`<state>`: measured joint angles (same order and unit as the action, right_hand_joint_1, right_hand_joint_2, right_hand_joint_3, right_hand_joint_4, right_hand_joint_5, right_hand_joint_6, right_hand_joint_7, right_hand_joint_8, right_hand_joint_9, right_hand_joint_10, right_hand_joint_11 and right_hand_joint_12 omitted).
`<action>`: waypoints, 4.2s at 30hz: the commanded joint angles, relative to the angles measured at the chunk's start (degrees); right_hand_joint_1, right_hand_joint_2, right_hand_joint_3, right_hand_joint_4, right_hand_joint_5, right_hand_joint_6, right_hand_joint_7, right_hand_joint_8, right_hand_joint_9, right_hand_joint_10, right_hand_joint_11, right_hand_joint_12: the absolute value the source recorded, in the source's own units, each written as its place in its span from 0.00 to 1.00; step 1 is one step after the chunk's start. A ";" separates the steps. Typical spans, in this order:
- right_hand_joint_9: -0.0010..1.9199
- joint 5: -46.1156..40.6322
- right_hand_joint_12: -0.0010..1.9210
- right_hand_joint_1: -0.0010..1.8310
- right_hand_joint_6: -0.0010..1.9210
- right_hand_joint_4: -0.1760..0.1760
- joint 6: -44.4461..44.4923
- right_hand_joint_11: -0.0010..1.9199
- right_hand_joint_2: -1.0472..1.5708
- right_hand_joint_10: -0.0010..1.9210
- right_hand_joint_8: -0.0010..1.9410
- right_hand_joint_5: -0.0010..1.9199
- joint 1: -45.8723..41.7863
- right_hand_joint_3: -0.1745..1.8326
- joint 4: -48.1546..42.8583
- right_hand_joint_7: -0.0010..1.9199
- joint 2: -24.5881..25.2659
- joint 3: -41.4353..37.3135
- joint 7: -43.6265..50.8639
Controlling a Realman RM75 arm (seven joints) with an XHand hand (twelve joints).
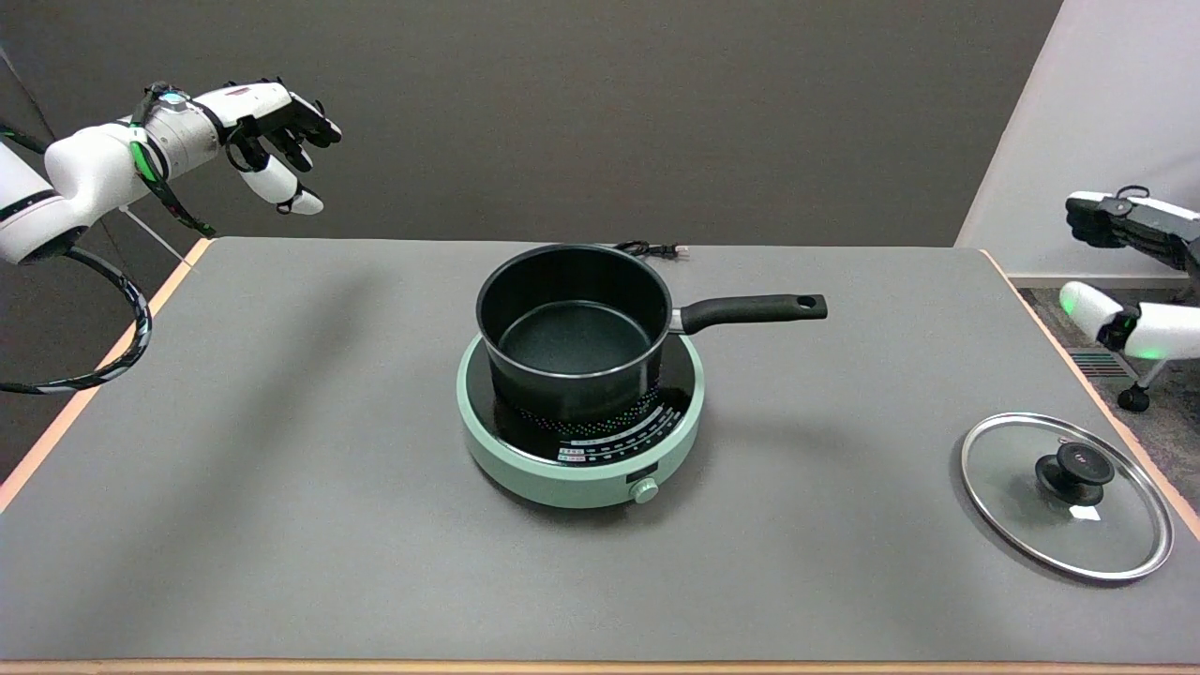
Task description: Pick up the pot lid.
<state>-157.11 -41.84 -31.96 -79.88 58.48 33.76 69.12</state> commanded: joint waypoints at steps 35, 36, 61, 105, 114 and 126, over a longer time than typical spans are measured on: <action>0.28 -0.73 0.45 0.44 0.10 0.28 -37.64 0.17 0.61 0.24 0.12 0.25 -10.91 0.56 30.85 0.30 5.12 -15.55 2.07; 0.29 -0.73 0.46 0.44 0.11 0.29 -37.80 0.18 0.61 0.24 0.12 0.25 -11.35 0.55 31.52 0.30 4.77 -15.47 2.23; 0.30 -0.57 0.48 0.44 0.12 0.33 -36.22 0.18 0.61 0.26 0.12 0.27 -12.96 0.55 33.43 0.32 0.49 -4.23 12.92; 0.28 4.07 0.42 0.51 0.16 0.47 -26.10 0.17 0.61 0.22 0.11 0.31 -7.79 0.58 32.26 0.31 -8.22 2.32 29.02; 0.29 4.07 0.42 0.51 0.16 0.48 -26.18 0.17 0.61 0.22 0.11 0.31 -7.80 0.58 32.09 0.31 -9.48 2.76 29.02; 0.29 4.07 0.42 0.51 0.15 0.50 -26.53 0.17 0.61 0.22 0.11 0.31 -8.46 0.58 32.01 0.31 -9.92 4.11 28.62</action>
<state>-153.43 -68.50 -40.06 -47.82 49.58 36.58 97.52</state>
